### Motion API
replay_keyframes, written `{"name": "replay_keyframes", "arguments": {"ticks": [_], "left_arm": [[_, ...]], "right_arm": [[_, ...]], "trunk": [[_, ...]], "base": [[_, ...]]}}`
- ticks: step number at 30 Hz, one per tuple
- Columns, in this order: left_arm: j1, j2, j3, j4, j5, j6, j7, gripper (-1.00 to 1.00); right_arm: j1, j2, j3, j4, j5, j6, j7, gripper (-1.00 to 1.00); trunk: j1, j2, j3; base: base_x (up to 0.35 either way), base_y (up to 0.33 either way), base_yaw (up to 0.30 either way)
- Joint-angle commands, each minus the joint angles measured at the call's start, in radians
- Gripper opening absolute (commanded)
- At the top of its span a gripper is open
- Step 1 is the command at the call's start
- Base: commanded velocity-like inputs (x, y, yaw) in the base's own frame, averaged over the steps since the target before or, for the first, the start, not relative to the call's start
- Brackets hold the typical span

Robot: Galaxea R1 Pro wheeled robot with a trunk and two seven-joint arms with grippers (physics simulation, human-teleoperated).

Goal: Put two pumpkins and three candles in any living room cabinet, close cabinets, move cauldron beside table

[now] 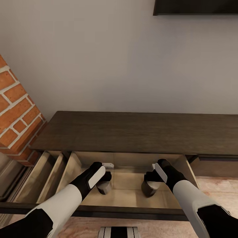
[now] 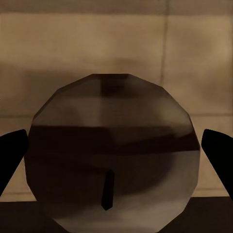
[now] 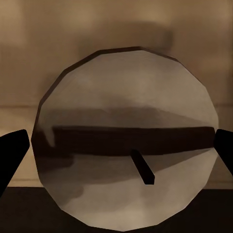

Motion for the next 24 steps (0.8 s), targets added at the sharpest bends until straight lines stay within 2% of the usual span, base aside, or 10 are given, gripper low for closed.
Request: {"name": "replay_keyframes", "arguments": {"ticks": [1, 7, 8, 9, 24], "left_arm": [[-0.001, 0.001, -0.005, -0.001, 0.010, 0.001, 0.010, -1.00], [-0.001, 0.001, -0.005, -0.001, 0.010, 0.001, 0.010, -1.00], [-0.001, 0.001, -0.005, -0.001, 0.010, 0.001, 0.010, 1.00], [-0.001, 0.001, -0.005, -0.001, 0.010, 0.001, 0.010, 1.00], [-0.001, 0.001, -0.007, -0.001, 0.010, -0.008, 0.010, 1.00]], "right_arm": [[0.000, -0.001, 0.007, -0.002, -0.011, 0.003, -0.008, -1.00], [0.000, -0.001, 0.009, -0.002, -0.011, 0.003, -0.008, -1.00], [0.000, -0.001, 0.009, -0.002, -0.011, 0.003, -0.008, -1.00], [0.000, -0.001, 0.009, -0.002, -0.011, 0.003, -0.008, 1.00], [0.000, -0.001, 0.008, 0.000, -0.009, 0.003, -0.008, 1.00]], "trunk": [[0.000, 0.000, -0.001], [0.000, 0.000, -0.001], [0.000, 0.000, -0.001], [0.000, 0.000, -0.001], [0.000, 0.000, -0.001]], "base": [[0.000, 0.000, 0.000], [0.000, 0.000, 0.000], [0.000, 0.000, 0.000], [0.000, 0.000, 0.000], [0.000, 0.000, 0.000]]}}
